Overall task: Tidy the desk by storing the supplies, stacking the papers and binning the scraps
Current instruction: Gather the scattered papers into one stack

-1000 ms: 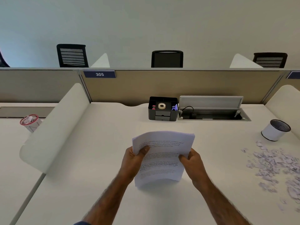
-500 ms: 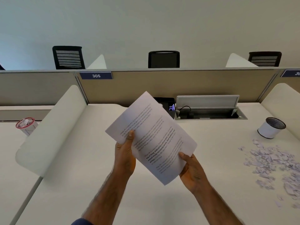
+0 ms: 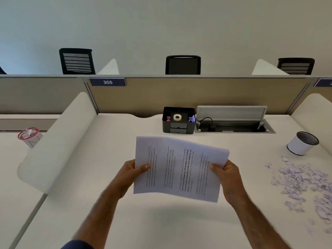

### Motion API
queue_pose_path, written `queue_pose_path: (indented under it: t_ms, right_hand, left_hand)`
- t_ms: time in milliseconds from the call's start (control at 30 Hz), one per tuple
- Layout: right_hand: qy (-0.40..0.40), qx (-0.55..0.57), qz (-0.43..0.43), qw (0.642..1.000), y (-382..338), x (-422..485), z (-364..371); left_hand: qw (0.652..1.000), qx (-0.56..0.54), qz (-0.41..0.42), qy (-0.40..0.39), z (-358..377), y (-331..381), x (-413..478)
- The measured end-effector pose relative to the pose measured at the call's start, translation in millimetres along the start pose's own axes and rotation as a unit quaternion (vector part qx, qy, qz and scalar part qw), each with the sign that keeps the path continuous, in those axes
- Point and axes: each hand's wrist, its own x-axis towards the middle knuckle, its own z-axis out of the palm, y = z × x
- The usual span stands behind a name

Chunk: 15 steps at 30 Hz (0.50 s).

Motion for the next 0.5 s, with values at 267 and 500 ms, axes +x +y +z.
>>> queue_pose_path:
  t_ms: [267, 500]
  right_hand:
    - [0.039, -0.049, -0.017, 0.998, 17.0, -2.7, 6.9]
    - [0.020, -0.024, -0.014, 0.999, 19.6, -7.7, 7.6]
  left_hand:
    - [0.996, 0.023, 0.078, 0.036, 18.6, -18.6, 1.3]
    - [0.994, 0.010, 0.090, 0.054, 17.3, -20.7, -2.5]
